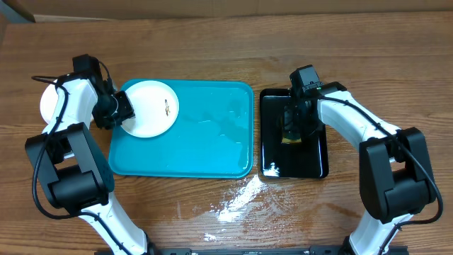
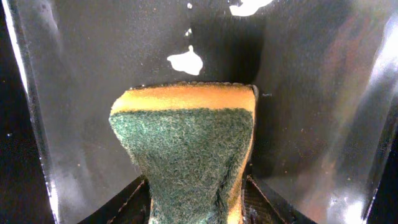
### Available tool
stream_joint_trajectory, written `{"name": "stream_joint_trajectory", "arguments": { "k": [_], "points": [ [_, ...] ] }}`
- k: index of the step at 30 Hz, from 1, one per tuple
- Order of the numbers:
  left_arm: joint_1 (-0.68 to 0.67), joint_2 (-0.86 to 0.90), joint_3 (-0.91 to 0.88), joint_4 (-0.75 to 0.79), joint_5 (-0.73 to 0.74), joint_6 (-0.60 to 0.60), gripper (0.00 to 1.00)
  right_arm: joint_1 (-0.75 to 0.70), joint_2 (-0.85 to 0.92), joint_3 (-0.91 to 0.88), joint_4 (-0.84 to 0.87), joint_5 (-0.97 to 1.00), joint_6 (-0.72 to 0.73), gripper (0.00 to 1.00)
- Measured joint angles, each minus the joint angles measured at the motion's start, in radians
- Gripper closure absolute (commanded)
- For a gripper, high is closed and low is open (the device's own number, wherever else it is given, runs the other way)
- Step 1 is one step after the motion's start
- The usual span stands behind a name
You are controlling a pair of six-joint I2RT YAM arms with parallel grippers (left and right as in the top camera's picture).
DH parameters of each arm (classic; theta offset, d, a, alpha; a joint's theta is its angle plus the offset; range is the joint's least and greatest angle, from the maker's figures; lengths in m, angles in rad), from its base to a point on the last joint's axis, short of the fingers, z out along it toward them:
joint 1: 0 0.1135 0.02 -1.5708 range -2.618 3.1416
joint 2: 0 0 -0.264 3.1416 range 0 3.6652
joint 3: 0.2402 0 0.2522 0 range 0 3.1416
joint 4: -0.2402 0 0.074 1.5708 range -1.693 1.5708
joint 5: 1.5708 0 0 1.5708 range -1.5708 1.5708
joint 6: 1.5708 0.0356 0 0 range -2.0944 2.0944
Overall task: Clean dirty plates on tray and stack at the side
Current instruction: 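Reach the left gripper to the remaining white plate's rim on the teal tray, then grip the white plate rim with the left gripper and tilt it up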
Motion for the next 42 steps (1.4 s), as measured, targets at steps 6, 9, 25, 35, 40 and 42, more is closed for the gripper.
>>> {"name": "stream_joint_trajectory", "arguments": {
  "k": [6,9,25,35,40,42],
  "points": [
    [-0.001,0.0,0.0,0.033,-0.05,0.042,0.57,0.0,0.0,0.0,0.0,0.0,0.0,0.51],
    [-0.001,0.0,0.0,0.035,-0.056,0.057,0.6,0.0,0.0,0.0,0.0,0.0,0.0,0.51],
    [-0.001,0.0,0.0,0.101,-0.092,0.124,0.71,0.0,0.0,0.0,0.0,0.0,0.0,0.5],
    [-0.001,0.0,0.0,0.071,-0.114,0.124,0.73,0.0,0.0,0.0,0.003,0.0,0.0,0.5],
    [-0.007,0.0,0.0,0.051,-0.081,0.124,0.71,0.0,0.0,0.0,0.002,0.0,0.0,0.5],
    [-0.014,0.0,0.0,0.043,-0.072,0.124,0.71,0.0,0.0,0.0,0.003,0.0,0.0,0.5]
  ]
}}
